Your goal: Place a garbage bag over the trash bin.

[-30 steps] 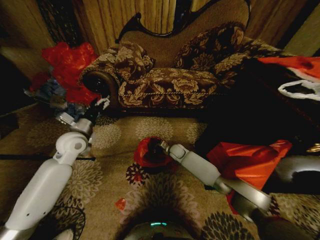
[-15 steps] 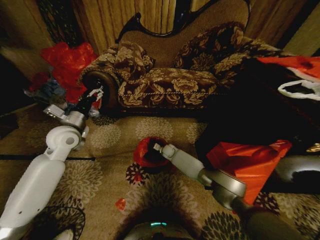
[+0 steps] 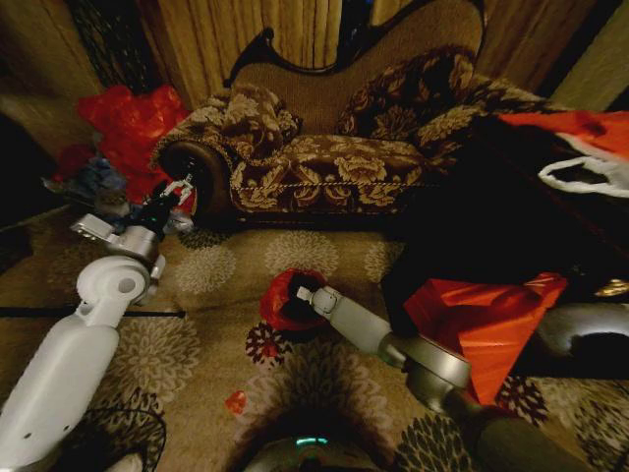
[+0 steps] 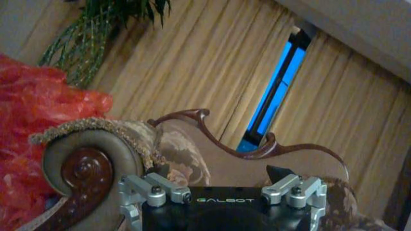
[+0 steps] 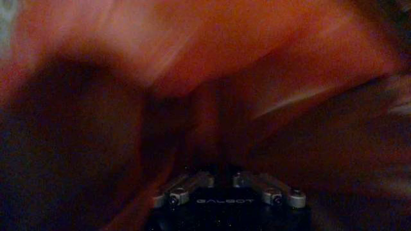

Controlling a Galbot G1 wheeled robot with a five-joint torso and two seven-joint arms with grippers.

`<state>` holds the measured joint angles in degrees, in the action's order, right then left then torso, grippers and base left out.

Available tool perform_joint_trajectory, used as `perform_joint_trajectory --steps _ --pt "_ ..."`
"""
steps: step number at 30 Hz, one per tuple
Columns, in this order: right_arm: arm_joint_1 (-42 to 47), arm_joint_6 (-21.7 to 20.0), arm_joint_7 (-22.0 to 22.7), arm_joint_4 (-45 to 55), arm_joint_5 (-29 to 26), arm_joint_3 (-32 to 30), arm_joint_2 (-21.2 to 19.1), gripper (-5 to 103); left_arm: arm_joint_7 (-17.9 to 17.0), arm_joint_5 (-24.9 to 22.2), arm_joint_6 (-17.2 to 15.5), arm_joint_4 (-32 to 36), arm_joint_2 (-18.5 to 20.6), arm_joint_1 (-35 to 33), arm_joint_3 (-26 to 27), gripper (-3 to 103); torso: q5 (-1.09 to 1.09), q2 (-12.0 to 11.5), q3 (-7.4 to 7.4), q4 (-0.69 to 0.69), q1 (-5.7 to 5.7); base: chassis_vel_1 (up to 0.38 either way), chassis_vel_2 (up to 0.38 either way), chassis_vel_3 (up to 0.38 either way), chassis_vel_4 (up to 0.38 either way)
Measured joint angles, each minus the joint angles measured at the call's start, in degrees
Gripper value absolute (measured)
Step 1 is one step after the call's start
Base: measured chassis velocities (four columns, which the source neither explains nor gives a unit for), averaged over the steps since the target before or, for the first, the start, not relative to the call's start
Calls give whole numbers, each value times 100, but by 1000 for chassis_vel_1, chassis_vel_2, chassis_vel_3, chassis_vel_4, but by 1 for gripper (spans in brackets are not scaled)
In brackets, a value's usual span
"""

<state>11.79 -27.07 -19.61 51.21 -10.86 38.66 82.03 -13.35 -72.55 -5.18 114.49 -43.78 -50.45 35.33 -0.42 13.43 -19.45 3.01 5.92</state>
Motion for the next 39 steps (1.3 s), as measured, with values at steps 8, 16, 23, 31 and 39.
perform_joint_trajectory --steps 8,16,23,31,39 --pt "-98 -329 21 1117 -261 -27 -657 35 -7 0 -17 -142 42 340 -429 100 2 3 3 14 -2 0 0 0 0" --pt "-132 -332 -9 1226 -9 -43 -598 68 -37 28 -29 -209 -8 434 -596 100 0 7 6 9 -4 0 0 0 0" --pt "334 -109 265 637 549 -278 -246 90 -36 15 -32 -174 4 298 -461 100 0 8 6 11 -4 0 0 0 0" --pt "661 43 330 589 1264 -537 -144 100 24 23 -30 -170 -26 199 -432 100 0 8 6 11 -5 0 0 0 0" --pt "592 18 310 1006 1358 -579 -401 100 76 47 -26 -218 -109 283 -577 100 0 8 6 10 -4 0 0 0 0"
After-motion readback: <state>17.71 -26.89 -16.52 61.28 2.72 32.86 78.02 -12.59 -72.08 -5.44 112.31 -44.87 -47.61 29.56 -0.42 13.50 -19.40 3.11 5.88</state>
